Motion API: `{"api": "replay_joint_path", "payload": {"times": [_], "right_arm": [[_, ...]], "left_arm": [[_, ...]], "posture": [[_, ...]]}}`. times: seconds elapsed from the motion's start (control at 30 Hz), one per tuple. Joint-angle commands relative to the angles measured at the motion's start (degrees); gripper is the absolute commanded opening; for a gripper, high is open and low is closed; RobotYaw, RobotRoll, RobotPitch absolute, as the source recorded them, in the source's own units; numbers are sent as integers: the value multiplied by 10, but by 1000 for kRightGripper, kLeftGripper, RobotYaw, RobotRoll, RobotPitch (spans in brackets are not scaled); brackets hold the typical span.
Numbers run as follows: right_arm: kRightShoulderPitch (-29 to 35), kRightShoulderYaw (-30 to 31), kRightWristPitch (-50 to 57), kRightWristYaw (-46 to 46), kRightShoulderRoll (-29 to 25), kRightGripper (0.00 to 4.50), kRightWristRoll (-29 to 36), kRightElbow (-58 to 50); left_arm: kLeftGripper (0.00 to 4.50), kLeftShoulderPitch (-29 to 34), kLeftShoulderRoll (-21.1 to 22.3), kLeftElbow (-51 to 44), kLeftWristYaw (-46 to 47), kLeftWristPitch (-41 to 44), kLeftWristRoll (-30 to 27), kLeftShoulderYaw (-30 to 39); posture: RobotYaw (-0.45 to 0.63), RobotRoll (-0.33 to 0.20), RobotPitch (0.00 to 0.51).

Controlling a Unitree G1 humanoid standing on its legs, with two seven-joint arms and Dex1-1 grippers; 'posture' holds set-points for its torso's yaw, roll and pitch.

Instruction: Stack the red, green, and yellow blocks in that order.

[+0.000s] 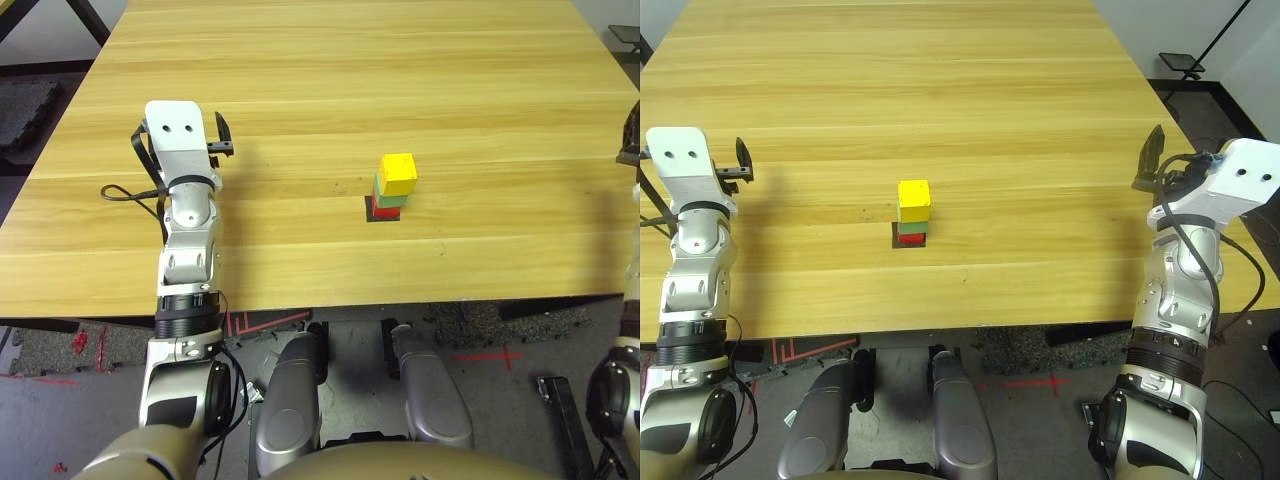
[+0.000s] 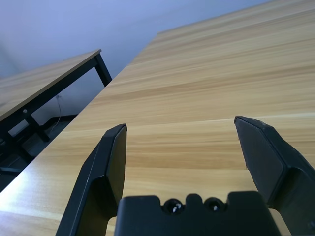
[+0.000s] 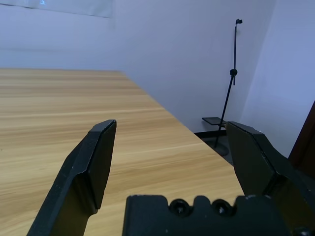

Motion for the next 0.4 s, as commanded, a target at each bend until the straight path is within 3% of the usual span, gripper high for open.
{"api": "replay_joint_path", "payload": {"times": [0.03,0.4], "right_arm": [[7,-6,1,-4,3,4500,3,6],[-51,19,-14,15,-4,4500,-4,60]], "left_arm": [[4450,13,-3,-16,1,11,4,-2],[4450,-10,25,-8,2,-8,10,7]], "posture": [[119,114,293],[172,120,268]]}}
